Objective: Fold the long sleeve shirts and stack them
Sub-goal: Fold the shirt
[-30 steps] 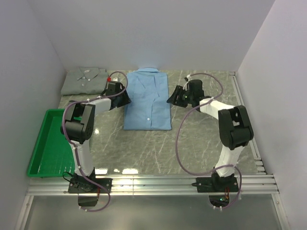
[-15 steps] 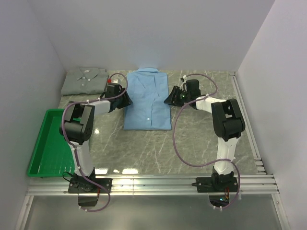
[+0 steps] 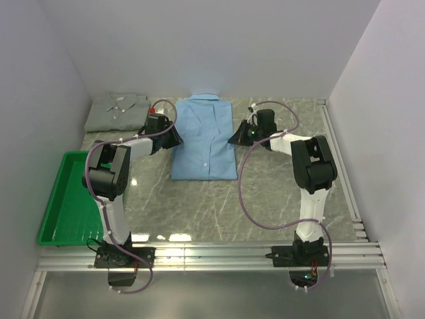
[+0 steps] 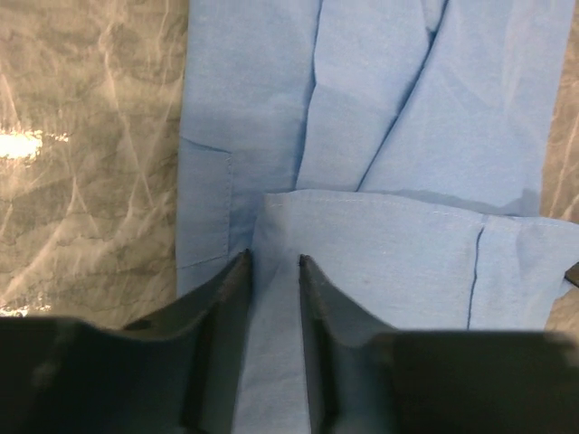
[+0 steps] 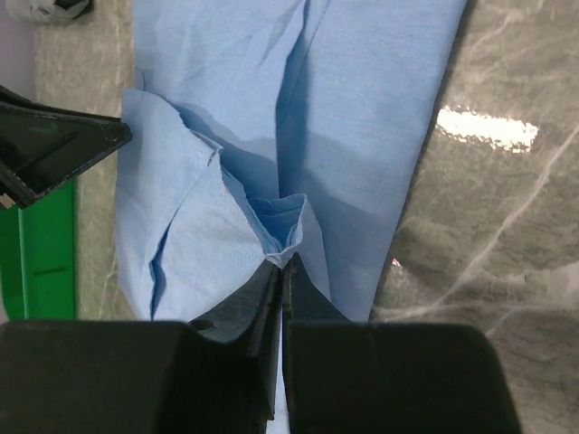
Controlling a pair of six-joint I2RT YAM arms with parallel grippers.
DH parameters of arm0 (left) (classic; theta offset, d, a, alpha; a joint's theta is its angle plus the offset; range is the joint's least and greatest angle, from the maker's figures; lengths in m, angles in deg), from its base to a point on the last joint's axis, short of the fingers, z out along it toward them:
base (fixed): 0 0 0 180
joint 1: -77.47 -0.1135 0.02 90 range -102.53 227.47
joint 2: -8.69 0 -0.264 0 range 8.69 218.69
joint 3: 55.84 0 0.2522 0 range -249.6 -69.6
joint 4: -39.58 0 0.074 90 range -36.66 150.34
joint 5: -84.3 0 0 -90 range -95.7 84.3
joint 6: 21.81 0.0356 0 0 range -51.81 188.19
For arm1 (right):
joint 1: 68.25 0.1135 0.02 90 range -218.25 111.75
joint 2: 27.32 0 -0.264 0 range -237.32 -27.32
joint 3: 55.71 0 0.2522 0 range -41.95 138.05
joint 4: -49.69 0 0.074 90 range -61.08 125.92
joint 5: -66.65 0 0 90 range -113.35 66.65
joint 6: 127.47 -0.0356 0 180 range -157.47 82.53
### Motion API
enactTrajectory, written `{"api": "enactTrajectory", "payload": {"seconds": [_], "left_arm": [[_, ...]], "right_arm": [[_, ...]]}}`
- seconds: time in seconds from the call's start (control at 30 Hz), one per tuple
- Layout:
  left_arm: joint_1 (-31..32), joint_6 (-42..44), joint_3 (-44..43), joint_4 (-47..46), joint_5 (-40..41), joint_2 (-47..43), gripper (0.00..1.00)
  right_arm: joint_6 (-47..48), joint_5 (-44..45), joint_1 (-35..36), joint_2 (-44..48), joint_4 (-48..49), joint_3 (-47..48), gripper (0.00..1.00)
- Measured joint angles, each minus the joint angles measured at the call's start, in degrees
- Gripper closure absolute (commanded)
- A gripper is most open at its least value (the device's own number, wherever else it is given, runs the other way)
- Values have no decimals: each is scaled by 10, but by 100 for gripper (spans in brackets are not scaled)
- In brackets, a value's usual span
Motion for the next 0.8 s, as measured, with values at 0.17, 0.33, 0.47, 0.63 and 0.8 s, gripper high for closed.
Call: {"api": "enactTrajectory", "payload": {"seconds": [0.17, 0.33, 0.47, 0.63, 0.8], "left_arm": [[0, 3, -7, -1, -4, 0, 83], [0, 5, -8, 0, -6, 1, 99], [0, 4, -4, -5, 4, 1, 99], [-1, -3, 25, -19, 24, -2, 99], [-2, -21, 47, -39, 43, -7, 99]], "right_arm": [[8, -4, 0, 0, 0, 5, 98], [10, -7, 0, 0, -2, 9, 98], [10, -7, 0, 0, -3, 11, 98], [10, -9, 3, -4, -5, 25, 94], [10, -6, 8, -17, -13, 47, 75]]}}
